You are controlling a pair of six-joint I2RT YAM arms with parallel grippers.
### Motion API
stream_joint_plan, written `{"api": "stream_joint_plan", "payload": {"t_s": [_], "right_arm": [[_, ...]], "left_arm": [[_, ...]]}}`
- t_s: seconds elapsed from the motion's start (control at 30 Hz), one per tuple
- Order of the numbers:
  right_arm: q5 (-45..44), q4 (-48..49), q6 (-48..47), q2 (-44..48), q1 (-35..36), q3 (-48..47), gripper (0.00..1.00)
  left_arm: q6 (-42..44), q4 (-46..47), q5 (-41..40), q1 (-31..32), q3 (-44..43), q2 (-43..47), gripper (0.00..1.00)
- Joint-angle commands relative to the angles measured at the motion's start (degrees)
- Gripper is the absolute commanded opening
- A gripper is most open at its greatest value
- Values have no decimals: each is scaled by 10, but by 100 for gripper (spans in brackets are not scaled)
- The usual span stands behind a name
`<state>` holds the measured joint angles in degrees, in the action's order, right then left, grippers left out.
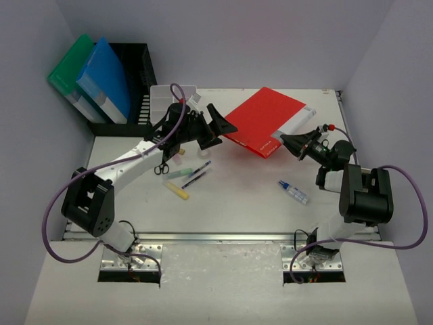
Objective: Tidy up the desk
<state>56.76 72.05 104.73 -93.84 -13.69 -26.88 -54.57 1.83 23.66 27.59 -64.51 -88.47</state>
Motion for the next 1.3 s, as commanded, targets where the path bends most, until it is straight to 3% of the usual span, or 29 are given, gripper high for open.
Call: {"api": "stream_joint_plan", "payload": {"t_s": [0.0, 0.17, 0.57, 0.67, 0.8, 0.97, 1.0, 1.07, 1.2, 1.27], "right_arm": [[-32, 150, 42, 29, 2, -31, 0], [-48, 149, 47, 41, 9, -34, 0], [-58, 161, 60, 60, 70, -19, 0], [-52, 158, 55, 71, 83, -7, 0], [-38, 138, 32, 92, 92, 18, 0], [-6, 128, 16, 113, 96, 28, 0], [9, 122, 9, 121, 97, 28, 4], [39, 102, -2, 136, 96, 23, 23], [125, 37, -44, 163, 86, -16, 77], [200, 12, -70, 178, 60, -54, 87]], "left_arm": [[-37, 36, 17, 11, 16, 19, 100], [-72, 70, 17, 29, 19, 5, 100], [-86, 116, 1, 45, -85, -86, 98], [-50, 123, -1, 45, -111, -91, 80], [11, 116, -7, 43, -126, -74, 39], [66, 87, -17, 44, -132, -46, 18], [82, 75, -21, 43, -134, -37, 10], [132, 61, -25, 39, -136, -19, 0], [199, 49, 23, 20, -129, 15, 0], [236, 42, 58, 3, -121, 41, 0]]}}
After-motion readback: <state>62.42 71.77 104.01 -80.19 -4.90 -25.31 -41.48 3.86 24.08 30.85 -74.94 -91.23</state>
